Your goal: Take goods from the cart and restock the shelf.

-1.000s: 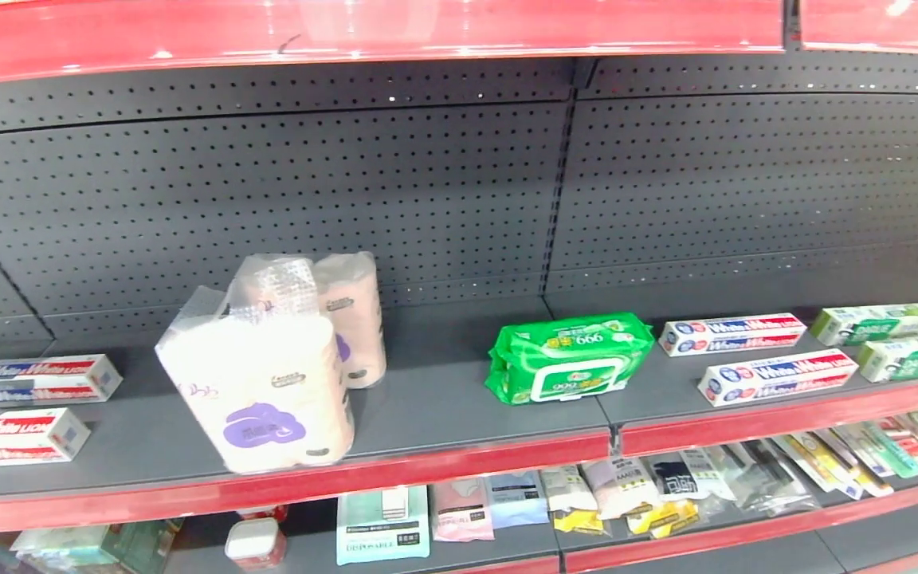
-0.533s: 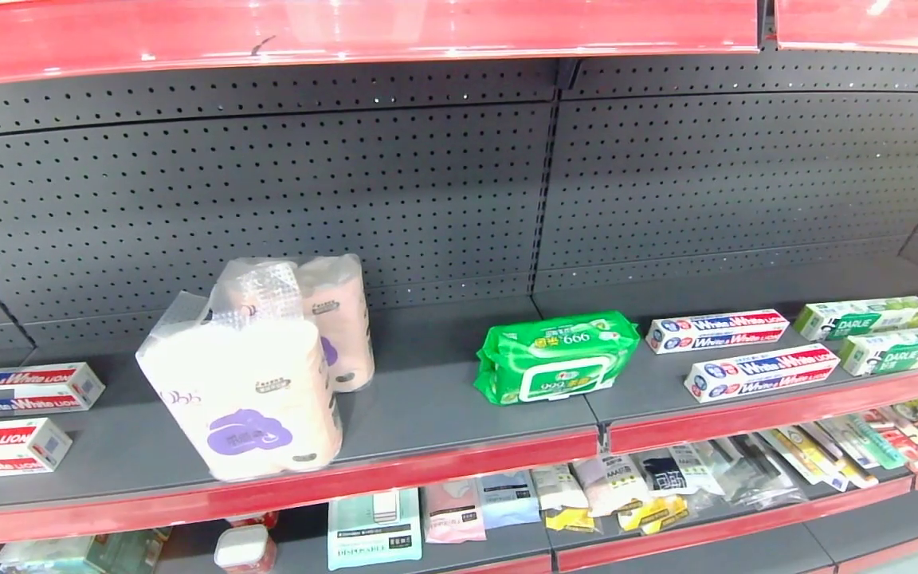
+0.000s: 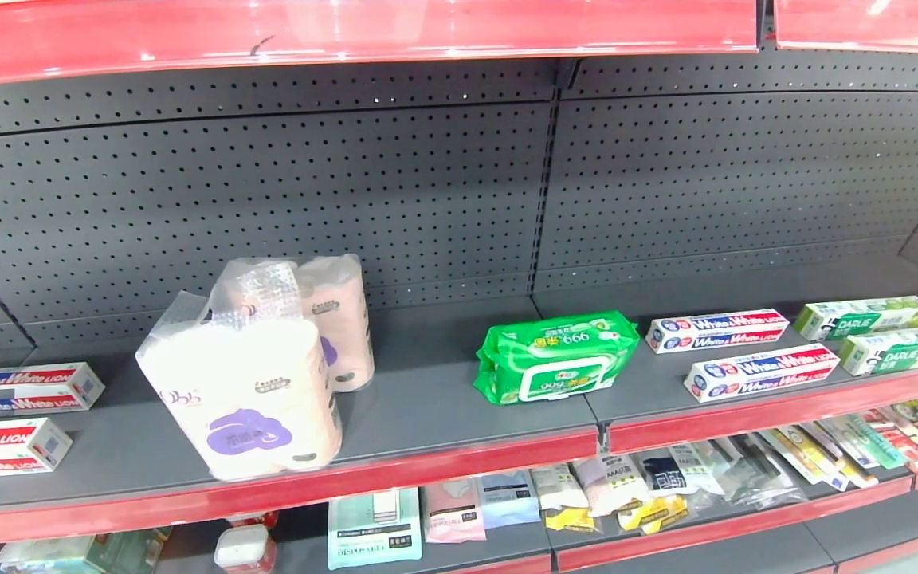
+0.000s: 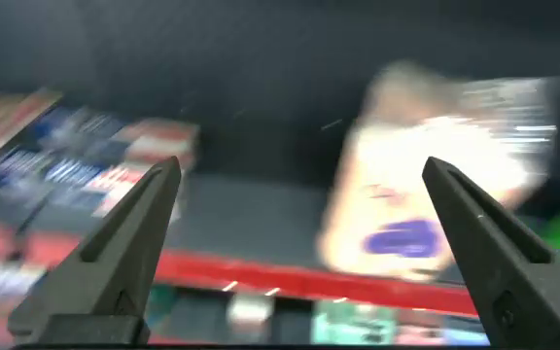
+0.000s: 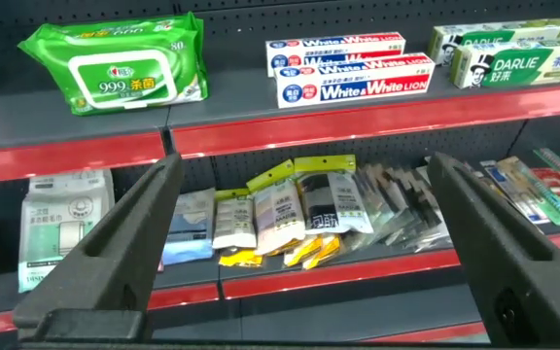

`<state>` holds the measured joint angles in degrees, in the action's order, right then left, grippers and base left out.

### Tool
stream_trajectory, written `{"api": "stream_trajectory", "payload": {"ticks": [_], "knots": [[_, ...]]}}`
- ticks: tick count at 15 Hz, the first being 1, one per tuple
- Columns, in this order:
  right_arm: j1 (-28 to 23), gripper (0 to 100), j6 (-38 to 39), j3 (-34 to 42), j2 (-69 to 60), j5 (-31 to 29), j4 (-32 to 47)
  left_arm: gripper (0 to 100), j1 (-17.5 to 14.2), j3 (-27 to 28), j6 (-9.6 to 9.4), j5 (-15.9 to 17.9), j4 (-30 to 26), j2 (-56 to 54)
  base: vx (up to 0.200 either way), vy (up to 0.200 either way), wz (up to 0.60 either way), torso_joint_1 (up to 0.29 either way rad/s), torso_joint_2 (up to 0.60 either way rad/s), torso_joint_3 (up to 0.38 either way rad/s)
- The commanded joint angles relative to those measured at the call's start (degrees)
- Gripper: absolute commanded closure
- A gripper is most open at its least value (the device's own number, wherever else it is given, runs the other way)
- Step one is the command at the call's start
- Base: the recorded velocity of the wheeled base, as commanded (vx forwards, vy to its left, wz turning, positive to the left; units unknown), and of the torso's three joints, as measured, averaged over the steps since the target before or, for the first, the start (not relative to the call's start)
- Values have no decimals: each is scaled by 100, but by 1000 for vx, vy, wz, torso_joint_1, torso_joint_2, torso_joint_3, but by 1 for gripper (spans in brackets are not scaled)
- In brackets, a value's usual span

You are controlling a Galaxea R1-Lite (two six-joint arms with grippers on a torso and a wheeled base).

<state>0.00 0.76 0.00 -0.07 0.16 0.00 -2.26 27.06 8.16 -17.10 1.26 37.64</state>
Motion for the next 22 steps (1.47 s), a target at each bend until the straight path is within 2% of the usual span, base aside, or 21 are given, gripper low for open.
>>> {"api": "stream_trajectory", "payload": {"ticks": [1, 2, 3, 5, 7, 9, 12, 14, 15, 16, 20, 22], "knots": [[0, 0, 4, 0, 7, 2, 0, 0, -1409, 89, -25, -144, 85, 1825, 0, 0, 0, 0, 0, 0], [0, 0, 4, 0, 7, 2, 0, 0, -1717, 159, -60, -12, 279, 2256, 0, 0, 0, 0, 0, 0], [0, 0, 4, 0, 7, 2, 0, 0, -1937, 159, -77, 295, 419, 2511, 0, 0, 0, 0, 0, 0], [0, 0, -5, 0, 7, 2, 0, 0, -2130, 159, -244, 700, 428, 2854, 0, 0, 0, 0, 0, 0], [0, 0, 4, 0, 7, 2, 0, 0, -2130, 203, -253, 761, 437, 3249, 0, 0, 0, 0, 0, 0], [0, 0, 4, 0, 7, 2, -9, 0, -2130, 203, -306, 972, 437, 3583, 0, 0, 0, 0, 0, 0], [0, 0, -5, 0, 7, 2, 0, 0, -2130, 212, -666, 1034, 437, 4146, 0, 0, 0, 0, 0, 0], [0, 0, 4, 0, 7, 2, 0, 0, -2095, 212, -780, 1113, 437, 4321, 0, 0, 0, 0, 0, 0], [0, 0, -5, 0, 7, 2, 0, 0, -2077, 220, -930, 1165, 446, 4506, 0, 0, 0, 0, 0, 0], [0, 0, -5, 0, 7, 2, 0, 0, -1945, 212, -974, 1227, 437, 4612, 0, 0, 0, 0, 0, 0], [0, 0, 4, 0, 7, 2, 0, 0, -1726, 264, -956, 1983, 437, 4831, 0, 0, 0, 0, 0, 0], [0, 0, 4, 0, 7, 2, 0, 0, -1734, 273, -947, 2115, 446, 4919, 0, 0, 0, 0, 0, 0]]}}
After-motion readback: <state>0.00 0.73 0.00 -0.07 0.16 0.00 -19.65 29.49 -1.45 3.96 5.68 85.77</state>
